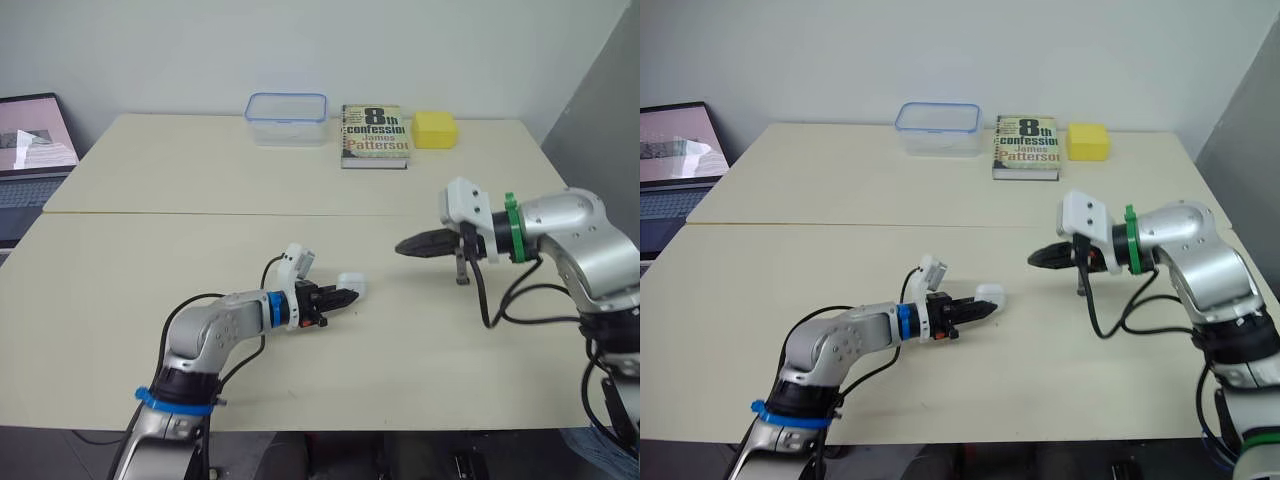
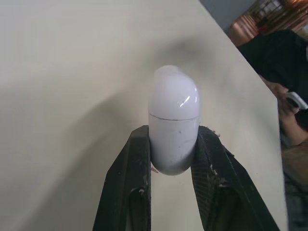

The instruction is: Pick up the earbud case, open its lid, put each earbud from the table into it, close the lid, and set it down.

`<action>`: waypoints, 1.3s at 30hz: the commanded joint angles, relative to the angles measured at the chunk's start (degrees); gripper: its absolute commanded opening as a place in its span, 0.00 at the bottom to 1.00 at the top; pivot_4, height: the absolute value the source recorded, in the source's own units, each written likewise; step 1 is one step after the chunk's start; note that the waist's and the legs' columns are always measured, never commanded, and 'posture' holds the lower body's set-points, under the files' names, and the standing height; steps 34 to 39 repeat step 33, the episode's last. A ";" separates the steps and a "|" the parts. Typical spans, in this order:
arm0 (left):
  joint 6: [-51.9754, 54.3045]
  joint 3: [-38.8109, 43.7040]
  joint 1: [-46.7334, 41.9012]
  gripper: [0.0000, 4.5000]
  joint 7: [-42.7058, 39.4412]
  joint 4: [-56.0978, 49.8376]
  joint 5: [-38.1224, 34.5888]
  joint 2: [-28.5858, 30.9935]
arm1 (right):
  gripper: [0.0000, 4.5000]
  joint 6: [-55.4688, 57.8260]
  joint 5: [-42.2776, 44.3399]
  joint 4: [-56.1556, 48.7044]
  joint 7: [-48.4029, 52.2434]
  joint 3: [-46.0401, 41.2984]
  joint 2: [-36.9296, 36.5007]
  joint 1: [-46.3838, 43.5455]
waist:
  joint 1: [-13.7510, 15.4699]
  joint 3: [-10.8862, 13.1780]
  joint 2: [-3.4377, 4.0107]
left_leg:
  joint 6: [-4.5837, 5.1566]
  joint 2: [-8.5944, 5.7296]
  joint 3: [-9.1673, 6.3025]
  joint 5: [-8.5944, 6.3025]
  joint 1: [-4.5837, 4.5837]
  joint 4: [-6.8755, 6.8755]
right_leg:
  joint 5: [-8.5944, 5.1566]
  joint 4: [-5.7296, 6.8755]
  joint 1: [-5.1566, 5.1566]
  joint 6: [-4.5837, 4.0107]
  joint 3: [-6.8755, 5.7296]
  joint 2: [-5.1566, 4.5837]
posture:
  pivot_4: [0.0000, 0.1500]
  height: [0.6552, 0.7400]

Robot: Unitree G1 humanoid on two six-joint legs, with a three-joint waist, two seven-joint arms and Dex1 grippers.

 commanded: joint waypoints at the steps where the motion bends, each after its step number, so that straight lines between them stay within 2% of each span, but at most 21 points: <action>1: 6.18 2.44 -2.92 0.24 0.84 3.91 -1.63 0.63 | 0.00 0.54 -1.50 -5.86 -1.95 -1.21 -2.67 3.05 | -0.18 0.00 0.00 | 0.00 -0.01 0.00 0.00 0.02 -0.01 | 0.00 0.01 0.00 0.00 0.01 0.02 | 1.00 1.00; 6: 7.63 1.62 -3.70 0.61 -0.68 5.73 0.91 4.41 | 0.00 1.95 -1.09 -9.45 -3.54 -1.85 -3.80 7.67 | -0.56 0.00 0.00 | -0.05 0.04 -0.04 0.03 0.05 -0.03 | 0.00 0.02 -0.01 0.00 -0.01 0.13 | 1.00 1.00; 9: 6.04 0.06 -2.06 0.80 -2.86 3.30 2.55 8.84 | 0.00 1.89 -0.51 -10.51 -3.56 -2.59 -4.30 9.50 | -1.12 -0.01 0.01 | -0.15 0.05 -0.14 0.08 0.11 -0.05 | 0.00 0.05 0.02 -0.01 0.02 0.14 | 1.00 1.00; 12: 1.21 -1.87 2.91 1.00 -8.05 -4.36 4.65 17.85 | 0.00 0.38 0.46 -11.10 -2.31 -3.50 -5.07 10.97 | -1.87 -0.01 0.02 | -0.16 0.07 -0.12 0.08 0.21 -0.10 | 0.00 0.04 0.04 -0.01 0.12 0.15 | 1.00 1.00; 13: -2.44 -2.35 6.15 1.00 -10.53 -7.97 6.36 22.17 | 0.00 -0.03 0.73 -11.15 -2.15 -3.84 -5.27 11.39 | -2.06 -0.01 0.02 | -0.16 0.09 -0.10 0.08 0.24 -0.14 | 0.00 0.03 0.02 -0.01 0.20 0.15 | 1.00 1.00; 16: -11.85 -0.25 14.64 1.00 -14.36 -14.15 9.35 29.87 | 0.13 -2.46 0.30 -10.26 -2.93 -4.44 -5.09 12.11 | -2.58 0.01 0.09 | -0.23 0.22 -0.02 0.04 0.35 -0.33 | -0.01 0.01 -0.05 -0.12 0.53 0.17 | 1.00 1.00; 19: -20.06 5.42 22.08 1.00 -15.70 -16.80 11.67 33.69 | 0.37 -4.19 0.25 -9.12 -2.57 -4.66 -5.28 12.21 | -1.98 0.03 0.14 | -0.21 0.27 0.06 0.04 0.45 -0.45 | -0.06 0.02 -0.06 -0.22 0.71 0.17 | 1.00 1.00; 22: -27.59 12.57 27.20 1.00 -18.72 -18.17 11.91 35.05 | 0.60 -5.19 0.73 -8.26 -1.14 -5.28 -6.65 11.92 | -1.40 0.04 0.13 | -0.20 0.33 0.15 0.03 0.42 -0.40 | -0.07 0.00 -0.07 -0.23 0.78 0.16 | 1.00 1.00; 24: -32.39 16.75 28.73 1.00 -21.40 -18.20 11.21 35.01 | 0.76 -6.45 0.70 -7.74 0.17 -5.62 -7.84 11.66 | -1.11 0.04 0.12 | -0.19 0.35 0.26 0.03 0.36 -0.36 | -0.07 -0.03 -0.10 -0.24 0.83 0.16 | 1.00 1.00; 26: -33.26 19.63 28.17 1.00 -20.73 -17.21 10.98 34.69 | 0.92 -8.03 1.08 -7.52 1.65 -6.02 -9.02 11.40 | -0.63 0.06 0.10 | -0.19 0.23 0.45 0.02 0.26 -0.29 | -0.07 -0.07 -0.11 -0.23 0.83 0.09 | 1.00 1.00; 27: -34.17 19.62 27.95 1.00 -19.88 -16.74 13.13 35.48 | 0.99 -8.61 1.41 -7.22 2.08 -6.41 -9.27 11.11 | -0.50 0.06 0.10 | -0.18 0.21 0.51 0.02 0.22 -0.22 | -0.07 -0.08 -0.12 -0.23 0.87 0.07 | 1.00 1.00; 30: -36.05 19.73 27.23 1.00 -20.73 -15.70 15.13 36.88 | 0.99 -9.48 1.92 -6.07 2.59 -7.18 -9.43 10.16 | -0.49 0.06 0.08 | -0.12 0.16 0.70 -0.02 0.22 -0.15 | -0.06 -0.09 -0.14 -0.20 1.07 0.03 | 1.00 1.00; 39: -36.31 19.81 25.31 1.00 -21.14 -14.80 14.10 36.35 | 0.99 -9.79 1.78 -5.31 2.78 -7.18 -9.13 9.98 | -0.53 0.07 0.08 | -0.09 0.17 0.81 -0.03 0.23 -0.14 | -0.05 -0.08 -0.17 -0.19 1.15 0.04 | 1.00 1.00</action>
